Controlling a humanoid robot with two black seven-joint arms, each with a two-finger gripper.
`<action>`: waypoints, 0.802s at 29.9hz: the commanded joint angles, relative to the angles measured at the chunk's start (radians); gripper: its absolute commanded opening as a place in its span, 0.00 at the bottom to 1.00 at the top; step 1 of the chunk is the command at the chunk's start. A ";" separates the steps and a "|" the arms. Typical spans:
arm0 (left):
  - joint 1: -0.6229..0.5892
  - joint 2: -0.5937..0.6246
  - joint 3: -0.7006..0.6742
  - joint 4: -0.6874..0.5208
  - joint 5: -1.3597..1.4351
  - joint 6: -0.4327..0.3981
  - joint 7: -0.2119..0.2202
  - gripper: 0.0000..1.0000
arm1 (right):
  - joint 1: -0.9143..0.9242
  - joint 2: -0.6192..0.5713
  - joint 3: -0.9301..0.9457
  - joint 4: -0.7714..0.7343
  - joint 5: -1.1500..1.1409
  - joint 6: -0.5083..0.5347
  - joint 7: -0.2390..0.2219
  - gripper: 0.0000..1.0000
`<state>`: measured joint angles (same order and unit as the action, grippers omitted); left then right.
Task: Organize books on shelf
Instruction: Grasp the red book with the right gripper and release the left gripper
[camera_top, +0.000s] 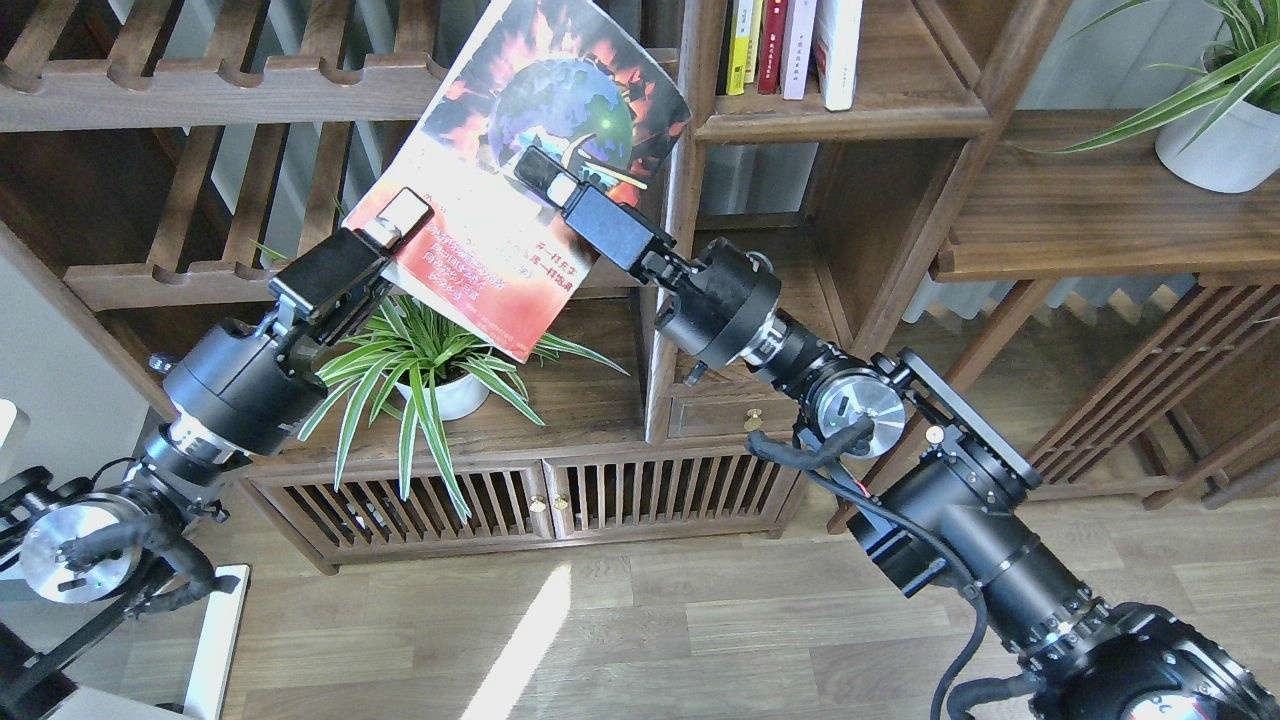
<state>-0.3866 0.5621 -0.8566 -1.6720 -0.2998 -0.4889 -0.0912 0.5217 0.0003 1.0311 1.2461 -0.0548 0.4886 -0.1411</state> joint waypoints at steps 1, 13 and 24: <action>0.000 -0.001 -0.007 0.001 0.001 0.000 0.008 0.20 | 0.001 0.000 0.000 -0.001 0.001 0.000 0.000 0.04; 0.002 -0.004 -0.056 0.032 0.016 0.000 0.030 0.63 | 0.006 0.000 0.000 -0.001 0.001 0.000 -0.003 0.04; 0.038 0.002 -0.061 0.038 0.016 0.000 0.030 0.78 | 0.009 0.000 -0.008 -0.001 0.001 0.000 -0.009 0.04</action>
<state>-0.3759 0.5597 -0.9161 -1.6344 -0.2837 -0.4886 -0.0614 0.5307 0.0001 1.0251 1.2452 -0.0537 0.4887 -0.1477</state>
